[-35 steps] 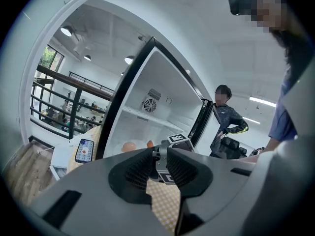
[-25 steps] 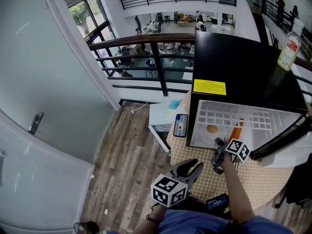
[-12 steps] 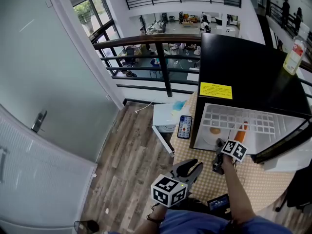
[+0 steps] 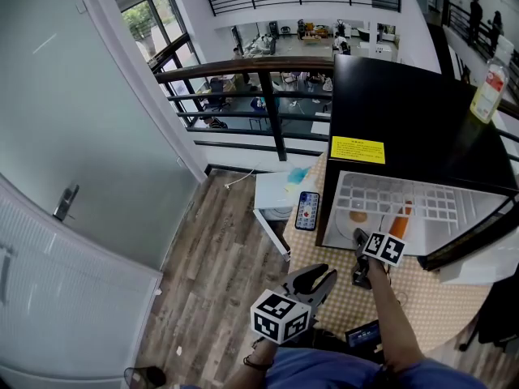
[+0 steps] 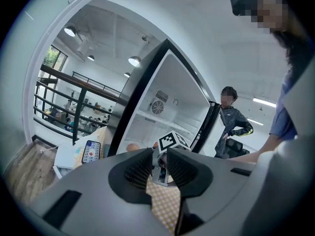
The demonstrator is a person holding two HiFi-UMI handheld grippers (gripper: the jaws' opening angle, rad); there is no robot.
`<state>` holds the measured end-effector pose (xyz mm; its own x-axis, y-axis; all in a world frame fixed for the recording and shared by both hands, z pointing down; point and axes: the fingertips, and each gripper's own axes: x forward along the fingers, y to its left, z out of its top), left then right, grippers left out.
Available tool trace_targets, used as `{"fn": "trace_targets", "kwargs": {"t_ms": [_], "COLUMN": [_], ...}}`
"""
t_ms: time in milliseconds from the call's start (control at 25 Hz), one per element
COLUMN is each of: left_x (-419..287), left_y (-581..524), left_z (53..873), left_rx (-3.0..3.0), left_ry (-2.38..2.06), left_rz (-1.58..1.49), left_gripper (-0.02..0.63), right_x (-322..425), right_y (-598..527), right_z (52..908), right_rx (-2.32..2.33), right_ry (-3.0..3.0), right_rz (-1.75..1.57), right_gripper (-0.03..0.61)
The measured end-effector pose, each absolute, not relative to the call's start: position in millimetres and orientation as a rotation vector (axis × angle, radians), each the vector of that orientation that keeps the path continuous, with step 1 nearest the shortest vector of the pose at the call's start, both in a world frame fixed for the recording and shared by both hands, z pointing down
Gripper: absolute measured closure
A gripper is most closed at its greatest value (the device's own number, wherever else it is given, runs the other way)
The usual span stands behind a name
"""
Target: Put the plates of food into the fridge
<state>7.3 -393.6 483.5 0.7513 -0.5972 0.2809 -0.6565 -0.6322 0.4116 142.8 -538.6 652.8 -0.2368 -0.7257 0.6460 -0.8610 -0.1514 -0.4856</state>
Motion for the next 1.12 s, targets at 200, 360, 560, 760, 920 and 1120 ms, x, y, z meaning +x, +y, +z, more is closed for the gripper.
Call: {"fn": "trace_targets", "kwargs": {"t_ms": [200,360,560,760,920,1120], "left_x": [4.2,0.2,3.7,10.5,16.5,22.0], "left_y": [-392.6,-394.7,-394.8,-393.5,-391.7,-390.6], "left_z": [481.5,480.5,479.5,476.6,475.3,477.7], "left_rx": [2.46,2.456,2.461,2.475,2.479,2.468], "left_ry": [-0.952,-0.969,-0.964,-0.95,-0.945,-0.957], "left_rz": [0.167,0.165,0.165,0.164,0.161,0.16], "left_gripper": [0.511,0.511,0.511,0.511,0.511,0.511], "right_x": [149.9,155.0,154.0,149.9,146.2,143.8], "right_y": [-533.5,-527.5,-517.6,-507.3,-489.6,-465.0], "right_z": [647.2,640.2,626.1,600.5,575.6,547.4], "right_rx": [1.881,1.896,1.918,1.921,1.891,1.834], "right_ry": [-1.843,-1.802,-1.869,-1.985,-2.088,-2.187], "right_rz": [1.084,0.971,1.015,1.039,1.033,0.993], "right_gripper": [0.337,0.325,0.325,0.328,0.378,0.422]}}
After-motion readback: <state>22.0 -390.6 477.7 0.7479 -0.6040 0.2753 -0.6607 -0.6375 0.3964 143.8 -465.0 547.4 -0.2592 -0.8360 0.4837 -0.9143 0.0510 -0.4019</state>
